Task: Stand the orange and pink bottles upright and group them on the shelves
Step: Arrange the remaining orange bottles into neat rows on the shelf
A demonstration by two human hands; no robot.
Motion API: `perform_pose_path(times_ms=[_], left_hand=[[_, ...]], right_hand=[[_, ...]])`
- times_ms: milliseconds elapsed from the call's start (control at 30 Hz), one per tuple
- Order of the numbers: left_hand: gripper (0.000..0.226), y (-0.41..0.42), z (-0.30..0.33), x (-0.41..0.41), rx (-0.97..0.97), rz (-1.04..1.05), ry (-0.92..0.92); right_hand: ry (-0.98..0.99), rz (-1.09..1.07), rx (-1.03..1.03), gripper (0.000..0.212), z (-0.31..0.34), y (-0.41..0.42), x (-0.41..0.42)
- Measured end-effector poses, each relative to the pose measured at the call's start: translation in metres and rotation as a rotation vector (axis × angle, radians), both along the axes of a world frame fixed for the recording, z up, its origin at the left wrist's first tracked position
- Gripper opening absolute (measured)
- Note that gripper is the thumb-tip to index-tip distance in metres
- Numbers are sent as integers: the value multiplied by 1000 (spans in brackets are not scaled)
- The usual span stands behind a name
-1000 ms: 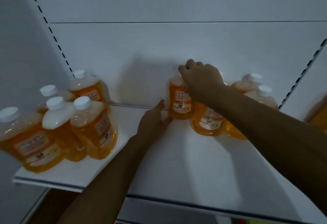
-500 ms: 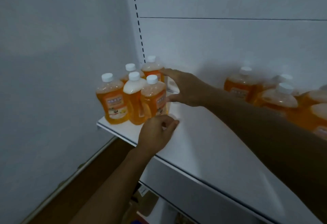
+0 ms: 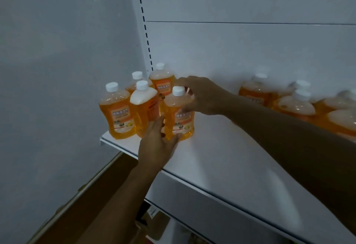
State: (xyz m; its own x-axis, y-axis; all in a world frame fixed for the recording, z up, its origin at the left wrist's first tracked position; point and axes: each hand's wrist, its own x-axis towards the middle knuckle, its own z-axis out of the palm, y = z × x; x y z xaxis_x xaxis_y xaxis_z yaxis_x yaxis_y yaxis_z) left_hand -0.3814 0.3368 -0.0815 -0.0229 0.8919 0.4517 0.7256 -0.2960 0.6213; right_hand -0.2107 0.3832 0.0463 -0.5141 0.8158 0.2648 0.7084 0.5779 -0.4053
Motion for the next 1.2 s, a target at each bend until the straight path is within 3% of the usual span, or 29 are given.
perform_pose_path(times_ms=[133,300,433,700,1033,1200], left_hand=[[49,17,5,19,-32,-169,-9],[38,40,20,58,-185,-483,-196],[34,53,20,95,-207,-621,-201],[43,69,7,134,-262,-720,-183],[42,70,-2,135,-338,-734,-210],[44,72,-2,133,-337,-730,-124]], right_hand=[[-99,-206,20,69,11,-13,30],[-168,-414,114,67,30,-35,70],[-213,-572,137,67,33,-48,93],[-354,-727,74,65,20,-57,121],[-397,-749,91,66,14,-47,115],[-476,-757,143,66,10,-48,112]])
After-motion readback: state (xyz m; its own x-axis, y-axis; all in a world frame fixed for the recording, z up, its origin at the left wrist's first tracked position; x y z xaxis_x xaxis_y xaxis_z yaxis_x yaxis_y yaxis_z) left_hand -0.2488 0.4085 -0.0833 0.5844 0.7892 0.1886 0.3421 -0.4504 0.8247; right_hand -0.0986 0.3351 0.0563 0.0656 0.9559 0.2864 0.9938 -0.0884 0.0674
